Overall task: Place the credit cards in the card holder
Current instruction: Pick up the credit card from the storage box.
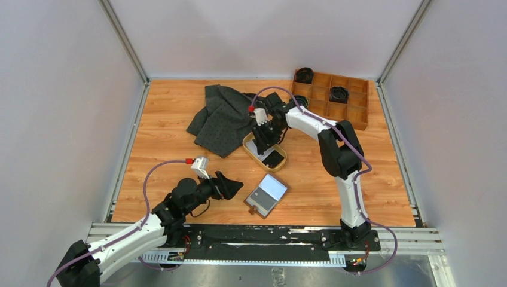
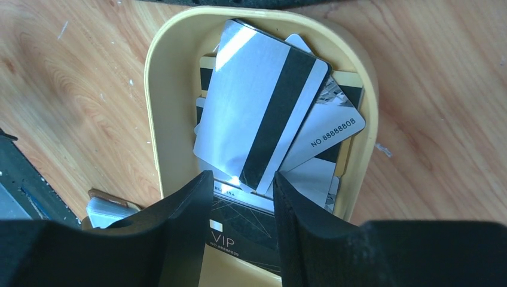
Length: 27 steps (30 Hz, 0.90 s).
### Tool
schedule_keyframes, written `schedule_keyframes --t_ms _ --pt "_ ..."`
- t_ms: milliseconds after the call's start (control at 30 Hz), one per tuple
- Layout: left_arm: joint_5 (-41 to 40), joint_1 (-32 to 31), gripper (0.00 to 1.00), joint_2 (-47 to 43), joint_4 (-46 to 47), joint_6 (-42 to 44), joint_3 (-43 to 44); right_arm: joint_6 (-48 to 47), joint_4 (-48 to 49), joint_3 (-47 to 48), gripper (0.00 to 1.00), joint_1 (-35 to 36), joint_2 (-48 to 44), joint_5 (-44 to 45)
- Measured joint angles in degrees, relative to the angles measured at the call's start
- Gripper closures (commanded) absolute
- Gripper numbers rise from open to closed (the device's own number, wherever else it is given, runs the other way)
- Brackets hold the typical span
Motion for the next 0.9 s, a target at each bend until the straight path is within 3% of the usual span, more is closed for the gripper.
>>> schedule_keyframes --t_ms 467,900 --pt "-0.02 0.0 0.0 0.26 0.0 0.0 0.0 2.43 0.46 0.0 0.57 0.33 -0.22 -10.34" --pt "-0.28 0.0 0.0 1.38 0.0 -0.02 0.0 3.5 1.27 0.0 0.44 0.33 -1.46 0.07"
